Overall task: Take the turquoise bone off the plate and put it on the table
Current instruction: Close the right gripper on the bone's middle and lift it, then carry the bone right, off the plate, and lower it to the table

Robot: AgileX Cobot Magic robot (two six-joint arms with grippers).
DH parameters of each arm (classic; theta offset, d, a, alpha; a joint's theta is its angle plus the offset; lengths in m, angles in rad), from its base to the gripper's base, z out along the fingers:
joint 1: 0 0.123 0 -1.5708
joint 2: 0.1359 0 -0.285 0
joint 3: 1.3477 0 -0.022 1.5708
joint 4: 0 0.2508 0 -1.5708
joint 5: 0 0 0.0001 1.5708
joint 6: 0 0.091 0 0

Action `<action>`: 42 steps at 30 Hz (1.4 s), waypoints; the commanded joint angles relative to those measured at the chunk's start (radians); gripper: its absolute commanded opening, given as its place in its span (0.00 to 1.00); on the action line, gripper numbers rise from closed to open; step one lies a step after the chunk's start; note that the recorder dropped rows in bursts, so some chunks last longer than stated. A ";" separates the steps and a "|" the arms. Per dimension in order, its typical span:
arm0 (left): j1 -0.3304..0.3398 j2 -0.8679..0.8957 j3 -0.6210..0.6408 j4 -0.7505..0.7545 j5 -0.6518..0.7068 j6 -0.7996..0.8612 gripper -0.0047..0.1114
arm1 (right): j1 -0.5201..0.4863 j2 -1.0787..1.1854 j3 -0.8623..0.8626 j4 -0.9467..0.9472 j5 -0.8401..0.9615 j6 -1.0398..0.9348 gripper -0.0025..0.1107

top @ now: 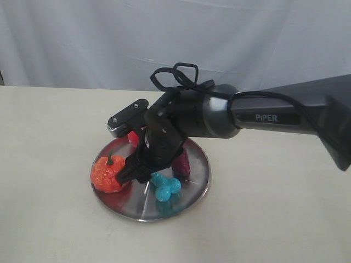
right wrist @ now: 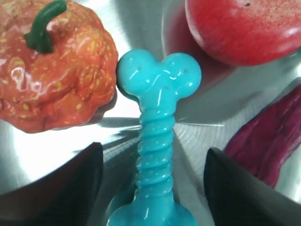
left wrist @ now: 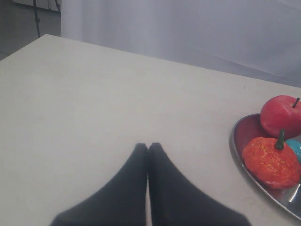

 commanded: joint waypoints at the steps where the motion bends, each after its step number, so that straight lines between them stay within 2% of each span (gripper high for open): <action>1: 0.004 -0.001 0.003 0.006 -0.005 -0.002 0.04 | 0.000 0.020 -0.007 0.004 -0.018 0.000 0.55; 22: 0.004 -0.001 0.003 0.006 -0.005 -0.002 0.04 | 0.000 0.085 -0.007 0.008 -0.061 0.000 0.55; 24: 0.004 -0.001 0.003 0.006 -0.005 -0.002 0.04 | 0.000 0.092 -0.007 0.008 -0.061 0.000 0.42; 25: 0.004 -0.001 0.003 0.006 -0.005 -0.002 0.04 | 0.000 0.092 -0.007 0.008 -0.061 0.000 0.30; 26: 0.004 -0.001 0.003 0.006 -0.005 -0.002 0.04 | 0.000 0.092 -0.007 0.008 -0.061 0.003 0.23; 27: 0.004 -0.001 0.003 0.006 -0.005 -0.002 0.04 | 0.000 0.090 -0.007 0.008 -0.063 0.005 0.12; 29: 0.004 -0.001 0.003 0.006 -0.005 -0.002 0.04 | 0.000 0.088 -0.007 0.002 -0.063 0.005 0.03; 37: 0.004 -0.001 0.003 0.006 -0.005 -0.002 0.04 | 0.003 0.014 -0.007 0.002 -0.061 0.007 0.02; 42: 0.004 -0.001 0.003 0.006 -0.005 -0.002 0.04 | 0.003 -0.130 -0.007 0.006 -0.028 0.039 0.02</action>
